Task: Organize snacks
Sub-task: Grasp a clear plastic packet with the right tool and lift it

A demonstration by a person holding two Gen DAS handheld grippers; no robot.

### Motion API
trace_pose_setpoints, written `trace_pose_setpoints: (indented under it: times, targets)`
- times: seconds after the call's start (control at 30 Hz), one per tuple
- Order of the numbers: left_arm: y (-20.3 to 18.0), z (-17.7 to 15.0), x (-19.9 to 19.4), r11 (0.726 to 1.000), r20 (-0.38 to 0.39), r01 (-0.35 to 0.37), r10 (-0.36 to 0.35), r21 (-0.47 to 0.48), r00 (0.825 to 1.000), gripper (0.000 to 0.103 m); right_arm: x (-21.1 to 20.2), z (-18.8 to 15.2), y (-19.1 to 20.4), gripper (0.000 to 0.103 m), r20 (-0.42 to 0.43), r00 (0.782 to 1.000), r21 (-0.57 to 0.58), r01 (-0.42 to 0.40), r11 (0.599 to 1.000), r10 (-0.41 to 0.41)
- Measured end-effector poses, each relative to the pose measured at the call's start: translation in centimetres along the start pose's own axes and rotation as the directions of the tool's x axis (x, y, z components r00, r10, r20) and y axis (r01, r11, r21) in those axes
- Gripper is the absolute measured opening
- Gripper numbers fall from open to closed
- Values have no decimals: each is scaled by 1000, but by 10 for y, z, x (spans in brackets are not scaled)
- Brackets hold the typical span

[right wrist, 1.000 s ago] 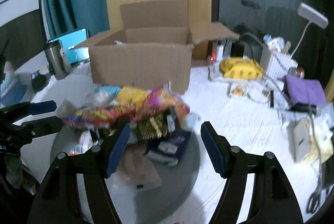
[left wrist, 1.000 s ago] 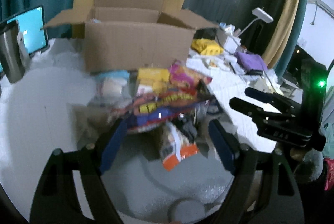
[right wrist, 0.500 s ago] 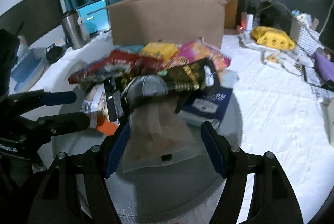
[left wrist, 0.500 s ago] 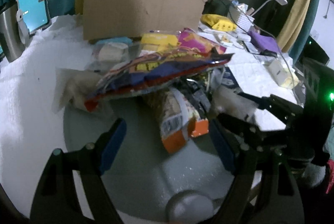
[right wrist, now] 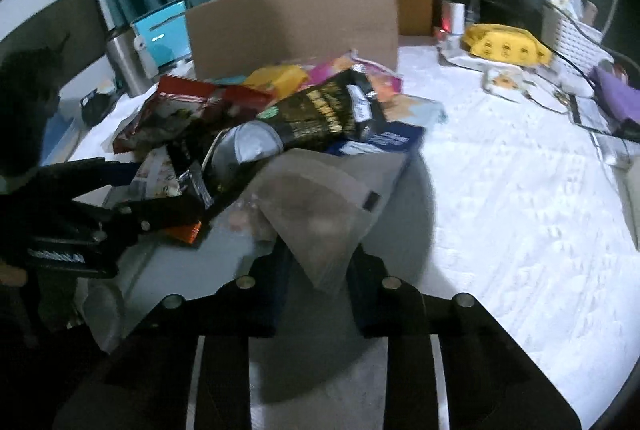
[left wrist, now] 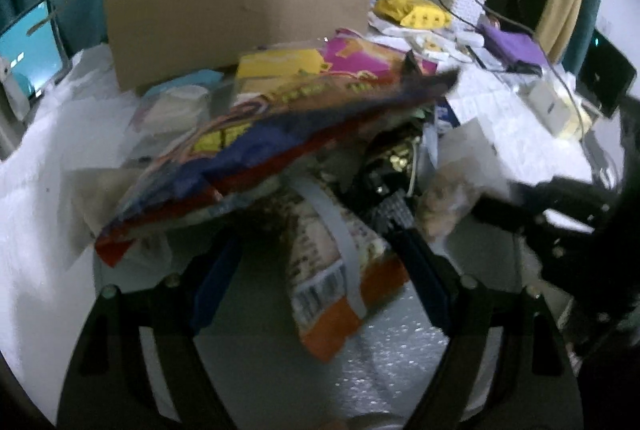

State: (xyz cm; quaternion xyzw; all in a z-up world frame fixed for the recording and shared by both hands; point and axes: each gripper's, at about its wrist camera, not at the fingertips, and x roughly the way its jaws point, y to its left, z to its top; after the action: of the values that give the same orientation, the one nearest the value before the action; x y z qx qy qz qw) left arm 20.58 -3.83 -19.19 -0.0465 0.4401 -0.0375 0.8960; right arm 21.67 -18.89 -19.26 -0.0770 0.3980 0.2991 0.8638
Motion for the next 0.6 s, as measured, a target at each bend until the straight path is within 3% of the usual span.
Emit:
trace_pose_setpoints:
  times: [0.17,0.2,0.3,0.37,0.43,0.6]
  targets:
    - [15,-6,-7,1000,7,-20,20,0,1000,82,-4,0,2,28,-15,1000,-14,13,1000,-14]
    - [20,-8,-10,1000,9,-24,24,-7,1000,82,-4,0,3,35,-19,1000,-18,14,1000,-14]
    - [32,-14,-19,1000,15,-18,19,-24,1000,82,-5,1,9,69,-23,1000,-42,1,999,-2]
    - [37,-16,-25,999,27,-21,22,-32,999,82,-5,2,15,74,-27,1000,-69,-2,998,0]
    - [44,-16,-34,999,48,-13,15,-41,999,82,-3,4,22,88,-25,999,-101,36,994,-39]
    - [60,-17,-34,997,58,-25,29,-71,998,82,4,14,24,90,-12,994,-139,107,985,-109]
